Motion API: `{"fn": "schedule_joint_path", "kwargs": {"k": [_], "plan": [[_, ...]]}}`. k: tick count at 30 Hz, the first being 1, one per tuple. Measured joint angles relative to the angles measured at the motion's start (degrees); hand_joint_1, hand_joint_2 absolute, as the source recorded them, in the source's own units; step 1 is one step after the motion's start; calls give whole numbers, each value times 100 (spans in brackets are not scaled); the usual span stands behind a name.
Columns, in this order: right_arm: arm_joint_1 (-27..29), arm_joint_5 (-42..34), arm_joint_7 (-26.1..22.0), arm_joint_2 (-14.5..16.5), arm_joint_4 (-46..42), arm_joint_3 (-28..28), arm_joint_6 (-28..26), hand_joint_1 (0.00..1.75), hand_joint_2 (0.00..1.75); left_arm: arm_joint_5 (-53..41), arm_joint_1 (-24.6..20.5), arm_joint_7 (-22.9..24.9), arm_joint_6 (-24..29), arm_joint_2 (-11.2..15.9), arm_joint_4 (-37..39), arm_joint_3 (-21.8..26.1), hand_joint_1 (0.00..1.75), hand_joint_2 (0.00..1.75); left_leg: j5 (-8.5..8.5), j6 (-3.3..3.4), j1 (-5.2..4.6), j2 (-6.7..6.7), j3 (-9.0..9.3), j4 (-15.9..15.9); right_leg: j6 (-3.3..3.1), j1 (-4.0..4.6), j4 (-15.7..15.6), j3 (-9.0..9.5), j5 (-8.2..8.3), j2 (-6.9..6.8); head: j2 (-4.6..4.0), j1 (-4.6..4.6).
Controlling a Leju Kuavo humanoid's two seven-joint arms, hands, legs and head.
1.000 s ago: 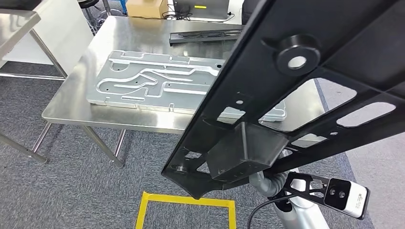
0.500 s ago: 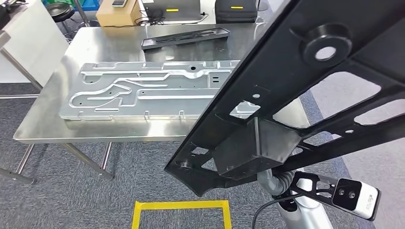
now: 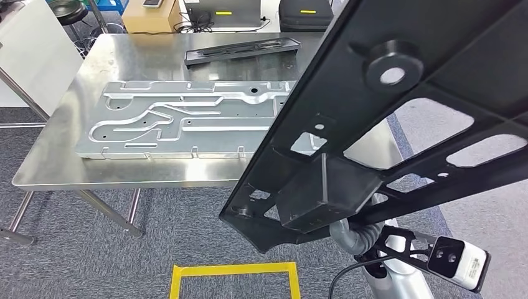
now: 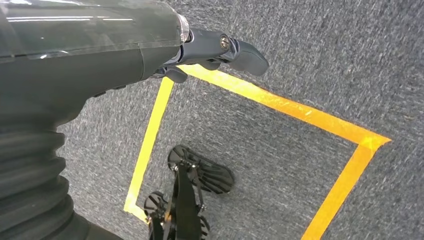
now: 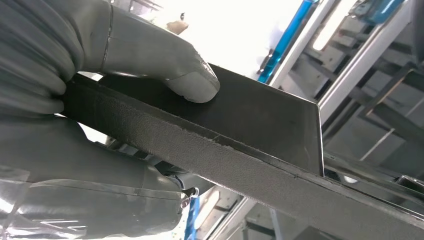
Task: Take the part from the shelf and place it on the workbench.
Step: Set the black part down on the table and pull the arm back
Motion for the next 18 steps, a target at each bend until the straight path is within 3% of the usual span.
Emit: {"fn": "schedule_joint_path", "kwargs": {"k": [2,4,6,8,10,13,14,15,16,18], "plan": [[51,54,-21,-2,-14,0,-14,175,175,-2,10,-14,-19,-5,0,0,0,175,-42,-36,8,3,57,6,12,-31,-623,279,429,-37,0,0],[74,98,-38,-3,-40,0,-16,175,175,-3,11,-32,-38,-7,0,0,0,175,-100,-103,-8,3,101,29,-24,-26,-1388,648,715,-79,0,-1],[99,125,-49,-5,-58,0,-20,175,175,-7,13,-48,-51,-5,0,0,0,175,-145,-177,-26,13,114,41,-105,2,-1649,765,718,-81,0,-1],[125,137,-56,-8,-68,1,-22,175,175,-9,13,-55,-55,-5,0,0,0,175,-180,-247,-5,28,130,42,-197,15,-1663,773,706,-53,0,-1],[133,149,-62,-9,-83,2,-22,175,175,-11,12,-61,-62,-6,0,0,0,175,-323,-305,20,27,45,284,-285,11,-1685,826,687,-43,0,-1],[154,167,-75,-8,-93,2,-23,175,175,-13,23,-67,-68,-6,0,0,0,175,-781,-341,29,20,-547,1408,-370,34,-1693,907,622,-36,0,-2],[167,174,-75,-8,-93,2,-23,175,175,-13,31,-67,-68,-7,0,0,0,175,-841,-339,28,19,-744,1711,-382,51,-1693,934,596,-26,0,-2],[176,181,-75,-8,-93,2,-23,175,175,-13,39,-67,-68,-7,0,0,0,175,-777,-324,25,18,-846,1806,-388,69,-1692,971,565,-13,0,-2],[182,185,-75,-8,-93,2,-23,175,175,-13,43,-67,-68,-8,0,0,0,175,-595,-294,18,17,-833,1663,-390,89,-1692,1020,530,1,0,-2],[182,193,-75,-8,-93,2,-26,175,175,-12,46,-73,-64,-2,0,0,0,175,-97,-187,-23,7,-562,924,-388,119,-1696,1138,447,18,0,-2]]}}
